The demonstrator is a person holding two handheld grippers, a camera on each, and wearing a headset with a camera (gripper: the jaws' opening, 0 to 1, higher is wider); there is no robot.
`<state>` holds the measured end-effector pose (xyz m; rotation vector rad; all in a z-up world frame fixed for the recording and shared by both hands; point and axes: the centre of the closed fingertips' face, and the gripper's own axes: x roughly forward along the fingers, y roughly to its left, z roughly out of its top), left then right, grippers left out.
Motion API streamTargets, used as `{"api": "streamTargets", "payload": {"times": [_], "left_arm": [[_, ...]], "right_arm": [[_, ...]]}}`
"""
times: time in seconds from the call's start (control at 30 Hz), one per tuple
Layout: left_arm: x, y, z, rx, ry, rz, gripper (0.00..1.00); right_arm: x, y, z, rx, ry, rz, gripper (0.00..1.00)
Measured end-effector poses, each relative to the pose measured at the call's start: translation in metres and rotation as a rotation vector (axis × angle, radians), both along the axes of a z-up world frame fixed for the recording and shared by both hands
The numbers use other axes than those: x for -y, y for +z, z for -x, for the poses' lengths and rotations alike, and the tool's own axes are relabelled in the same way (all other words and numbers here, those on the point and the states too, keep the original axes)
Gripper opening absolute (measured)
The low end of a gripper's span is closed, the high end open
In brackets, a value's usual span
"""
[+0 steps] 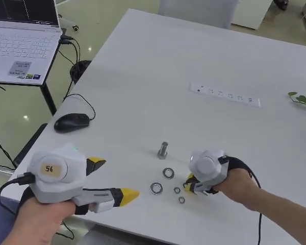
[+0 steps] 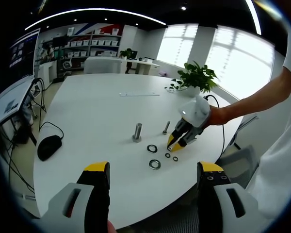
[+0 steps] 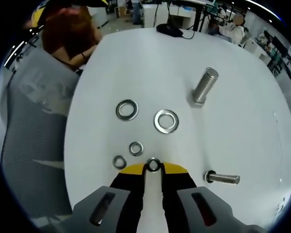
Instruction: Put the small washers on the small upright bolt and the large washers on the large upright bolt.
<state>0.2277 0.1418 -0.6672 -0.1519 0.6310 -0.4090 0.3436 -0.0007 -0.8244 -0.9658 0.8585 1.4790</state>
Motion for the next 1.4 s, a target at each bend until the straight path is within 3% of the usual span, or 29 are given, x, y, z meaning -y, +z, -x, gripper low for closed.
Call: {"api": "streamTargets", "payload": {"times": [0.2, 0.77, 1.07, 1.4], "left_arm": [[-0.001, -0.002, 0.001, -0.003, 0.004, 0.003, 0.73], [0.001, -0.001, -0.001, 0.001, -0.003, 0.006, 0.72], [0.003, 0.000, -0.004, 0.005, -0.011, 0.006, 0.72], [0.007, 0.000, -0.005, 0.006, -0.023, 0.008, 0.72]], "right_arm": [[0.006, 0.000, 0.000, 0.003, -0.005, 0.008, 0.14], [0.028, 0.014, -0.015, 0.006, -0.140, -0.036, 0.14], [0.040, 0.040, -0.036, 0.047, -0.224, -0.084, 0.14], [0.037, 0.061, -0.053, 0.094, -0.233, -0.099, 0.14]]}}
